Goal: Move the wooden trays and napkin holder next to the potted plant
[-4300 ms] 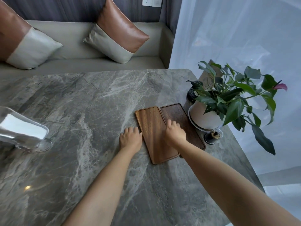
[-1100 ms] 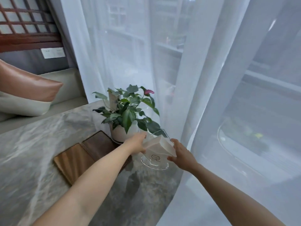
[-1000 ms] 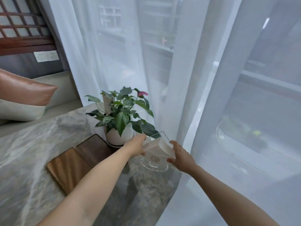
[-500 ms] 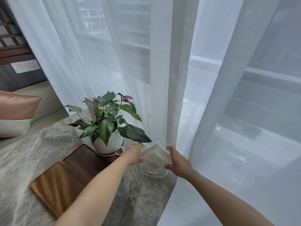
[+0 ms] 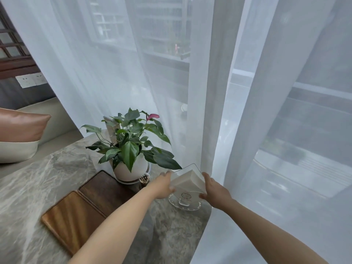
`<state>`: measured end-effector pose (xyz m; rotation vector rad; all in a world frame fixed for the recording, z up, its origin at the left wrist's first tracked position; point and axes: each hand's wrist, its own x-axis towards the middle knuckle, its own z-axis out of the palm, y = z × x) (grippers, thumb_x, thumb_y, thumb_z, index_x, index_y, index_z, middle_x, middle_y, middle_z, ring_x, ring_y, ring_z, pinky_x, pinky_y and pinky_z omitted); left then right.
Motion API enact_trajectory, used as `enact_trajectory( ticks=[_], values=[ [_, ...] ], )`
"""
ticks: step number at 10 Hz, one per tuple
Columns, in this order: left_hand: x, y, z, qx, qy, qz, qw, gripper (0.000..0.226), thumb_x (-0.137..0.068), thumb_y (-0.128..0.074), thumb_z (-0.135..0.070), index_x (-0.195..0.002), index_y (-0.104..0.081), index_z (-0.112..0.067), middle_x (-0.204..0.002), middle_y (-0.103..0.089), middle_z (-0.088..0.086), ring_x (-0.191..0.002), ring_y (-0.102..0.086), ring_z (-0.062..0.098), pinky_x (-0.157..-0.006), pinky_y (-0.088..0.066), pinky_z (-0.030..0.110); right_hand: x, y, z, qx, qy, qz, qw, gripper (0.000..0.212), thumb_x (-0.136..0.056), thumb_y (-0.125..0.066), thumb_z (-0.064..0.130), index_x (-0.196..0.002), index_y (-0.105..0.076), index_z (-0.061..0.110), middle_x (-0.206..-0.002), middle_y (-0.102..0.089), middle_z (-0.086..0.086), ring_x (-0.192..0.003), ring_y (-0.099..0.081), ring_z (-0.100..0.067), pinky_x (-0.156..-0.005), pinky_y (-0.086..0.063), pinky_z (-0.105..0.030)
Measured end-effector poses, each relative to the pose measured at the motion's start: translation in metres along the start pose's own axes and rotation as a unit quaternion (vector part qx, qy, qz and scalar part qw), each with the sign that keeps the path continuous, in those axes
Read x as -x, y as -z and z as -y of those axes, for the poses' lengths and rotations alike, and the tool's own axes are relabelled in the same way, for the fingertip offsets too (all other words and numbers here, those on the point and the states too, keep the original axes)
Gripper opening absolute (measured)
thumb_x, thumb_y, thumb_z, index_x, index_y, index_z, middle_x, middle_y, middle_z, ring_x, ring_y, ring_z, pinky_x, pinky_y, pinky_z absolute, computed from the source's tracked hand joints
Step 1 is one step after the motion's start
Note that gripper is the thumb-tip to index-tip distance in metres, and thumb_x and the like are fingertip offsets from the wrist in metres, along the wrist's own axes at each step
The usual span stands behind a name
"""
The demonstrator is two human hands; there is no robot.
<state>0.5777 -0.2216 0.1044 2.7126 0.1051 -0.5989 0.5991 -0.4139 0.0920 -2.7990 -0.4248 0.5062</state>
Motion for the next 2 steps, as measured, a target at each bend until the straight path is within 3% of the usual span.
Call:
enact_trajectory(
  ticks=[2],
  values=[
    [0.022, 0.019, 0.024, -0.029, 0.003, -0.037, 0.999, 0.060, -0.095, -0.046, -0.039, -0.143, -0.027, -0.007, -0.144, -0.039, 0.016, -0.131, -0.040, 0.032, -0.106, -0.039, 0.044, 0.008, 0.021, 0.026, 0.020, 0.047, -0.060, 0.997, 0.074, -0.093, -0.049, 0.040, -0.149, -0.009, 0.014, -0.146, -0.038, -0.009, -0.129, -0.044, -0.027, -0.091, -0.049, -0.042]
  ],
)
